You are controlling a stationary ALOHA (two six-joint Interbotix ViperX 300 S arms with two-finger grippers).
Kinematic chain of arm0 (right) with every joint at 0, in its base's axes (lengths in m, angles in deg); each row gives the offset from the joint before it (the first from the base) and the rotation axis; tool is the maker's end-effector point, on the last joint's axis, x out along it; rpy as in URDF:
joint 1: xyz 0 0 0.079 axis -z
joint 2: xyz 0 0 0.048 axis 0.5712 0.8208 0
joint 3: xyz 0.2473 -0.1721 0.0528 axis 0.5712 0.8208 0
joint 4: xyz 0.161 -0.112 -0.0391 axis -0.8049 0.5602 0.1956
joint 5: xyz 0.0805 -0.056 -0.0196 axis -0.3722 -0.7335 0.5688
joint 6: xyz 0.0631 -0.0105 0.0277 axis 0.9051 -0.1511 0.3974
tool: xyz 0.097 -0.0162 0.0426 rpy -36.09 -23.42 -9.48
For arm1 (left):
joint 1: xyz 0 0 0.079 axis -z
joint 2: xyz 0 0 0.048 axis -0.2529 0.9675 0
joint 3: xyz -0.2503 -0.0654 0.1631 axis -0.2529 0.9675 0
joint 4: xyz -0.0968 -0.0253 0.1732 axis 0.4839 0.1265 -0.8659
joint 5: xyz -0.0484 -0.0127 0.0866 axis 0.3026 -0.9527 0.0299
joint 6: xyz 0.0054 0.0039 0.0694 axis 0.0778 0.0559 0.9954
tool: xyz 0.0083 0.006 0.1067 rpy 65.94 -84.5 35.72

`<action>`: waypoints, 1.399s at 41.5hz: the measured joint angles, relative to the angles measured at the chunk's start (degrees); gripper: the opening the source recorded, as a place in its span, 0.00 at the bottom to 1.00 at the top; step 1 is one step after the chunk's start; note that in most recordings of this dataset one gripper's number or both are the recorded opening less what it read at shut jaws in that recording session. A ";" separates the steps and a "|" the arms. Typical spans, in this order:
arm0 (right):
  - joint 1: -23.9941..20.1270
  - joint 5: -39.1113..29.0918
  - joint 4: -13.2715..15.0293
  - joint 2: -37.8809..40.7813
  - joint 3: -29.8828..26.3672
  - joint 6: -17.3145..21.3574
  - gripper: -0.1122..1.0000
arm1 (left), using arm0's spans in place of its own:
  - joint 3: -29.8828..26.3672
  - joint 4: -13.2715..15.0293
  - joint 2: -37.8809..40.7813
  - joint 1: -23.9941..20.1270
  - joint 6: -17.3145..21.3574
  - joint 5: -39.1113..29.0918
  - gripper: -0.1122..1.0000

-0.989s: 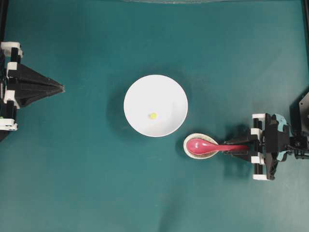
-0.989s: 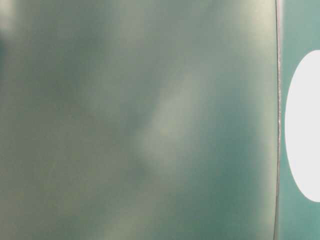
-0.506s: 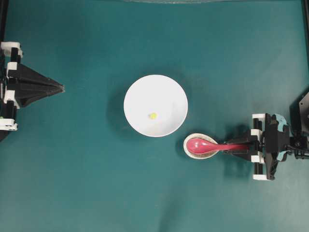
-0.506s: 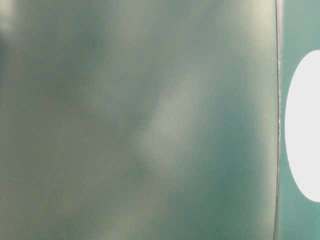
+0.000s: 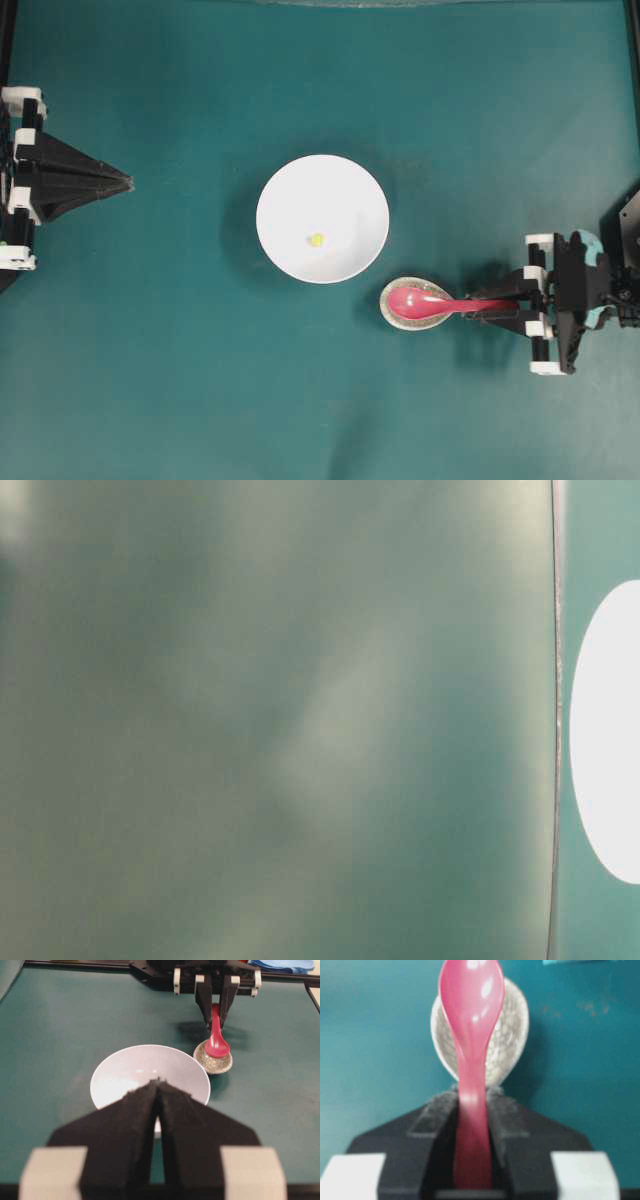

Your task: Scoop the yellow hexagonal prism block from the bowl with a spoon using the right arm.

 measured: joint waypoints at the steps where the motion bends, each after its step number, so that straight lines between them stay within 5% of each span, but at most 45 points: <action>1: 0.00 -0.09 0.00 -0.70 0.09 0.09 0.29 | 0.00 0.00 0.00 0.00 0.00 -0.09 0.11; 20: 4.92 -9.49 0.00 -12.22 0.18 -5.63 0.29 | 0.00 0.00 0.00 0.09 0.00 -0.09 0.11; 43: 26.10 -39.46 0.00 -27.69 -8.96 -24.43 0.29 | 0.00 0.00 -0.35 0.00 0.00 -0.09 0.11; 58: 39.46 -60.73 1.93 -28.92 -16.35 -28.04 0.29 | 0.00 0.00 -0.35 0.00 0.09 -0.09 0.11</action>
